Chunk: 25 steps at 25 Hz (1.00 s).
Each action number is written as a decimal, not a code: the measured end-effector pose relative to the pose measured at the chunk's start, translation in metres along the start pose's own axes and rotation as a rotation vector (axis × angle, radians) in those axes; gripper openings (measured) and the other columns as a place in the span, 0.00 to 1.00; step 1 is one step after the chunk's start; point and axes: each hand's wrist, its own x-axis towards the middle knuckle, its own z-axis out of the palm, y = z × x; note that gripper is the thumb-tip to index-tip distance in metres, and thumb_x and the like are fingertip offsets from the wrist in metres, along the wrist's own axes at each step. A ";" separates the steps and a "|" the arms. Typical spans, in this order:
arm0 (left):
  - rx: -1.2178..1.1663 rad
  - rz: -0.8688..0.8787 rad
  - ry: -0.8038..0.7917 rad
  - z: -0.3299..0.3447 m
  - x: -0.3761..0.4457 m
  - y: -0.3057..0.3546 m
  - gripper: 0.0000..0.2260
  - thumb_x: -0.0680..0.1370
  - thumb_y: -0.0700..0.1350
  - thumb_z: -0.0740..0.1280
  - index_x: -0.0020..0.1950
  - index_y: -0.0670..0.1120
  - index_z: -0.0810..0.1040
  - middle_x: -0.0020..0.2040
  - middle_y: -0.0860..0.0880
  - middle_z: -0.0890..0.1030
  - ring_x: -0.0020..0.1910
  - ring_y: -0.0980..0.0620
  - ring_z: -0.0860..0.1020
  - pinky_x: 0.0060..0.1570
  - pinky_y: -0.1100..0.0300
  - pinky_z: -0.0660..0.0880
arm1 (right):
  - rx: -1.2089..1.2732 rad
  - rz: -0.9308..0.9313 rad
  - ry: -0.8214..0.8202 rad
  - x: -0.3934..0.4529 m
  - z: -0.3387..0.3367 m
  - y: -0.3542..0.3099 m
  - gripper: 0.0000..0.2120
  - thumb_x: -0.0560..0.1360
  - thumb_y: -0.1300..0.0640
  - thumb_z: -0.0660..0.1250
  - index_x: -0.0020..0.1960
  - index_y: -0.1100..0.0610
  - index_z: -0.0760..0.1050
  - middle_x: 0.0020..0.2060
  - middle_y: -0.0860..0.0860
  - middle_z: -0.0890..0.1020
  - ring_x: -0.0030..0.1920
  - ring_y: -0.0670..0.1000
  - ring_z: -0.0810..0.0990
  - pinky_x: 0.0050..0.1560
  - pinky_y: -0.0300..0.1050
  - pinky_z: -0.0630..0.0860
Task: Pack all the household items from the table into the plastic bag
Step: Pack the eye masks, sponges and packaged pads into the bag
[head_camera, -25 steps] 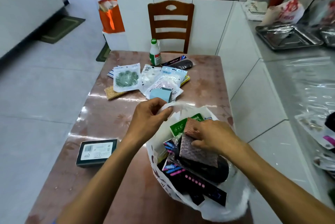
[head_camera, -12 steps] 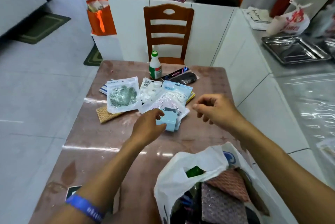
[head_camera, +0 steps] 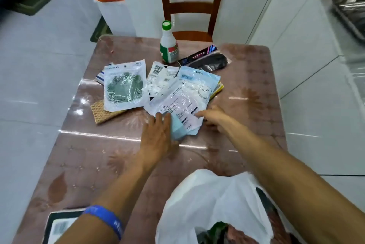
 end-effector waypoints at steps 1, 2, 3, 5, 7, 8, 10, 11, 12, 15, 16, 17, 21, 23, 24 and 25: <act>-0.074 -0.086 -0.012 -0.004 -0.004 -0.003 0.43 0.63 0.71 0.68 0.69 0.44 0.68 0.55 0.43 0.75 0.53 0.38 0.73 0.48 0.46 0.73 | 0.053 0.011 -0.004 0.008 0.007 0.003 0.08 0.68 0.57 0.75 0.44 0.55 0.78 0.40 0.51 0.84 0.36 0.49 0.80 0.35 0.37 0.77; -0.185 -0.166 -0.036 -0.009 -0.008 -0.005 0.45 0.61 0.74 0.66 0.68 0.45 0.68 0.56 0.43 0.75 0.54 0.39 0.72 0.50 0.46 0.72 | 0.102 0.023 -0.010 0.014 0.014 0.005 0.08 0.69 0.58 0.75 0.45 0.55 0.78 0.40 0.52 0.84 0.37 0.51 0.81 0.38 0.40 0.79; -0.323 -0.237 -0.065 -0.013 -0.015 -0.009 0.46 0.58 0.74 0.65 0.67 0.46 0.68 0.56 0.44 0.76 0.55 0.41 0.71 0.50 0.48 0.72 | 0.144 0.021 -0.015 0.017 0.020 0.005 0.07 0.69 0.59 0.75 0.45 0.56 0.79 0.43 0.53 0.85 0.41 0.53 0.83 0.44 0.46 0.82; -0.575 -0.360 -0.062 -0.025 -0.033 -0.016 0.46 0.55 0.72 0.70 0.66 0.50 0.66 0.55 0.48 0.76 0.53 0.46 0.74 0.45 0.53 0.74 | 0.195 -0.050 -0.034 0.013 0.025 0.001 0.07 0.71 0.62 0.72 0.48 0.55 0.80 0.48 0.54 0.86 0.46 0.54 0.84 0.52 0.51 0.81; -0.748 -0.470 0.002 -0.025 -0.058 -0.027 0.42 0.57 0.63 0.79 0.64 0.52 0.65 0.54 0.52 0.77 0.50 0.50 0.77 0.39 0.58 0.75 | 0.243 -0.136 -0.022 -0.002 0.017 -0.009 0.09 0.72 0.65 0.69 0.50 0.55 0.80 0.49 0.53 0.85 0.46 0.52 0.83 0.49 0.45 0.80; -0.828 -0.528 0.032 -0.023 -0.072 -0.031 0.40 0.59 0.58 0.81 0.63 0.53 0.64 0.54 0.53 0.76 0.50 0.51 0.77 0.38 0.61 0.74 | 0.255 -0.175 -0.004 -0.011 0.006 -0.014 0.10 0.72 0.67 0.68 0.48 0.54 0.80 0.47 0.52 0.85 0.44 0.51 0.83 0.47 0.44 0.80; -0.943 -0.600 0.064 -0.019 -0.101 -0.036 0.39 0.60 0.52 0.83 0.62 0.54 0.63 0.54 0.53 0.75 0.52 0.51 0.77 0.40 0.64 0.73 | 0.258 -0.254 0.036 -0.035 -0.020 -0.021 0.11 0.70 0.68 0.68 0.44 0.52 0.79 0.42 0.50 0.85 0.42 0.52 0.83 0.44 0.47 0.81; -0.968 -0.602 0.066 -0.017 -0.113 -0.038 0.39 0.60 0.50 0.83 0.63 0.54 0.62 0.54 0.53 0.74 0.53 0.50 0.77 0.42 0.64 0.72 | 0.252 -0.289 0.044 -0.050 -0.034 -0.023 0.12 0.70 0.67 0.69 0.44 0.51 0.79 0.42 0.51 0.85 0.42 0.54 0.84 0.43 0.51 0.82; -0.986 -0.588 0.050 -0.016 -0.123 -0.040 0.40 0.60 0.47 0.83 0.64 0.54 0.62 0.55 0.52 0.74 0.56 0.49 0.77 0.44 0.64 0.73 | 0.238 -0.323 0.050 -0.064 -0.046 -0.024 0.13 0.69 0.67 0.69 0.45 0.50 0.79 0.43 0.52 0.85 0.43 0.56 0.85 0.42 0.55 0.82; -0.965 -0.597 -0.050 -0.029 -0.139 -0.043 0.49 0.61 0.45 0.83 0.75 0.48 0.58 0.70 0.47 0.70 0.70 0.43 0.69 0.62 0.52 0.72 | 0.280 -0.441 0.079 -0.115 -0.074 -0.027 0.15 0.70 0.70 0.70 0.51 0.53 0.78 0.43 0.52 0.84 0.43 0.53 0.84 0.41 0.51 0.82; -0.924 -0.593 -0.012 -0.040 -0.143 -0.043 0.49 0.63 0.47 0.81 0.77 0.48 0.56 0.74 0.46 0.66 0.72 0.43 0.66 0.66 0.49 0.68 | 0.324 -0.478 0.100 -0.136 -0.080 -0.028 0.15 0.71 0.70 0.70 0.53 0.56 0.77 0.43 0.51 0.84 0.41 0.51 0.84 0.41 0.48 0.81; -0.878 -0.563 0.074 -0.056 -0.146 -0.043 0.46 0.66 0.48 0.80 0.77 0.49 0.57 0.76 0.46 0.65 0.73 0.44 0.65 0.68 0.47 0.67 | 0.377 -0.511 0.115 -0.160 -0.084 -0.028 0.16 0.71 0.71 0.70 0.55 0.57 0.76 0.43 0.51 0.84 0.40 0.50 0.84 0.40 0.46 0.81; -1.065 -0.283 0.370 -0.155 -0.156 -0.012 0.28 0.75 0.44 0.72 0.73 0.51 0.67 0.69 0.51 0.73 0.65 0.51 0.73 0.65 0.51 0.72 | 0.568 -0.663 0.166 -0.259 -0.094 -0.015 0.14 0.73 0.68 0.69 0.58 0.58 0.77 0.44 0.52 0.86 0.43 0.52 0.85 0.41 0.46 0.81; -1.290 -0.103 0.291 -0.203 -0.166 0.017 0.24 0.75 0.46 0.72 0.70 0.50 0.71 0.63 0.50 0.78 0.60 0.52 0.78 0.58 0.54 0.76 | 0.645 -0.709 0.139 -0.307 -0.093 -0.008 0.16 0.75 0.66 0.67 0.62 0.62 0.76 0.49 0.56 0.85 0.48 0.56 0.84 0.44 0.50 0.82; -1.444 -0.032 0.192 -0.222 -0.174 0.032 0.23 0.74 0.46 0.73 0.68 0.48 0.73 0.60 0.49 0.81 0.57 0.51 0.80 0.55 0.55 0.77 | 0.695 -0.714 0.115 -0.328 -0.092 -0.005 0.15 0.76 0.65 0.67 0.63 0.63 0.76 0.50 0.58 0.84 0.48 0.57 0.84 0.45 0.52 0.82; -1.624 0.012 0.076 -0.237 -0.187 0.049 0.21 0.72 0.46 0.72 0.65 0.46 0.75 0.57 0.48 0.83 0.55 0.50 0.82 0.52 0.56 0.78 | 0.738 -0.715 0.103 -0.349 -0.092 0.000 0.15 0.76 0.63 0.66 0.62 0.64 0.76 0.50 0.58 0.85 0.49 0.57 0.84 0.47 0.53 0.82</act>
